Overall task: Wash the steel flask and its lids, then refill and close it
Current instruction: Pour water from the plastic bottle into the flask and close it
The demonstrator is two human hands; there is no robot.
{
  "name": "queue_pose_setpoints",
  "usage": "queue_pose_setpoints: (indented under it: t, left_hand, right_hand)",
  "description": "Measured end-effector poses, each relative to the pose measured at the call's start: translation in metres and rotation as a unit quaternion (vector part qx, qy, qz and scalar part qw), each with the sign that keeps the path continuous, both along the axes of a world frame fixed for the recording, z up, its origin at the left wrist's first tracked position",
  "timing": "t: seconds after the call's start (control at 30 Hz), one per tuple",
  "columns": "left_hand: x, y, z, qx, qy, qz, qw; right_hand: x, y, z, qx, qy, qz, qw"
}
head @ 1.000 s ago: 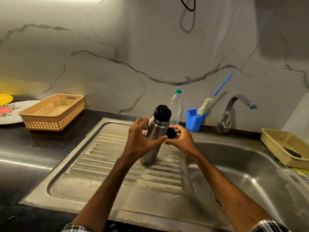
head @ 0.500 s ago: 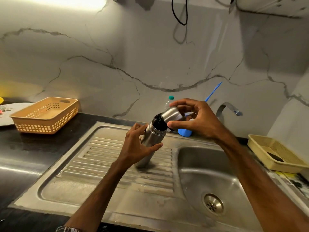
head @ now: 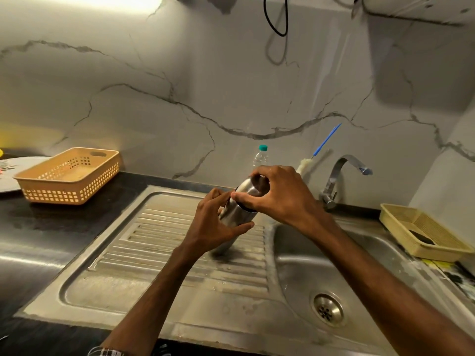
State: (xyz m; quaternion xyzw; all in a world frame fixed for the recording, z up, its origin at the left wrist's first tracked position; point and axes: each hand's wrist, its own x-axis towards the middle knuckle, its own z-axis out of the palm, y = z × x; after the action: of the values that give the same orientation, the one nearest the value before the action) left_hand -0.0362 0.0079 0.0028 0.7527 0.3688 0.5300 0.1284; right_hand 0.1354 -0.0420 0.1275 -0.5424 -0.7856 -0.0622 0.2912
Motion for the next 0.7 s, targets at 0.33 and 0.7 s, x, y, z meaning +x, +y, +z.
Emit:
queue_pose_setpoints:
  t: [0.33, 0.7]
  left_hand:
    - [-0.001, 0.003, -0.002, -0.006, 0.008, 0.011, 1.000]
    - [0.000, 0.002, 0.000, 0.008, 0.014, 0.009, 1.000]
  right_hand:
    - [0.001, 0.001, 0.020, -0.092, -0.019, 0.083, 0.992]
    - [-0.011, 0.004, 0.031, -0.155, -0.106, 0.087, 0.978]
